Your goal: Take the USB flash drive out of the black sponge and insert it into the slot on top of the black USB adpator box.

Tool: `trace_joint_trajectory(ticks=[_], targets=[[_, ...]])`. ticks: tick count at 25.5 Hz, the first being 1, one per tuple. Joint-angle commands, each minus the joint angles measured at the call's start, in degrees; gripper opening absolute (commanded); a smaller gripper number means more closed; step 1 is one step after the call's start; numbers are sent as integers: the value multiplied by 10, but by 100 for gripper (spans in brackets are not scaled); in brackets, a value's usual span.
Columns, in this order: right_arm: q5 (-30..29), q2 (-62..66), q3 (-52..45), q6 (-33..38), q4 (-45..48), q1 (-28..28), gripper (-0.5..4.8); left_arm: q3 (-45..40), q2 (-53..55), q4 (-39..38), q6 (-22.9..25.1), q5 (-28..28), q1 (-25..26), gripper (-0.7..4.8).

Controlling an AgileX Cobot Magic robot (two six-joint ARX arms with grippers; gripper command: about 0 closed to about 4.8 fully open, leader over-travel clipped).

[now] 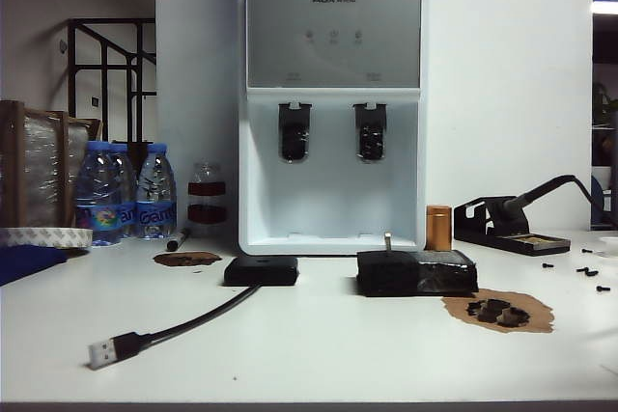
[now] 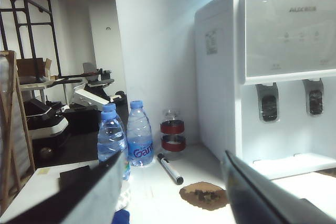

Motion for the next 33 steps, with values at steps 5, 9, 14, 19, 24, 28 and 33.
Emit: trace_joint_trajectory(ticks=[5,9,14,19,24,28,33], targets=[[-1,0,-2,3,11,1,3,0,-1,35,2,2,0,295],[-1,0,-2,3,7,1,3,0,-1,74,2,-2,0,175],[-8,7,11,33,45,1,3,0,-1,33,2,-31,0,-5],[-21,135,157,-19,118,2,3,0,-1,-123,2,-38,0,-5],[-391,364,323,-15,308,12,67,0,-1,-147,2,-50,0,-5],[-488,439,377,59,345,61,67,0,-1,-146,2,-106,0,-5],[-446,518,405,209,363,105,57,0,-1,-147,2,-174,0,-5]])
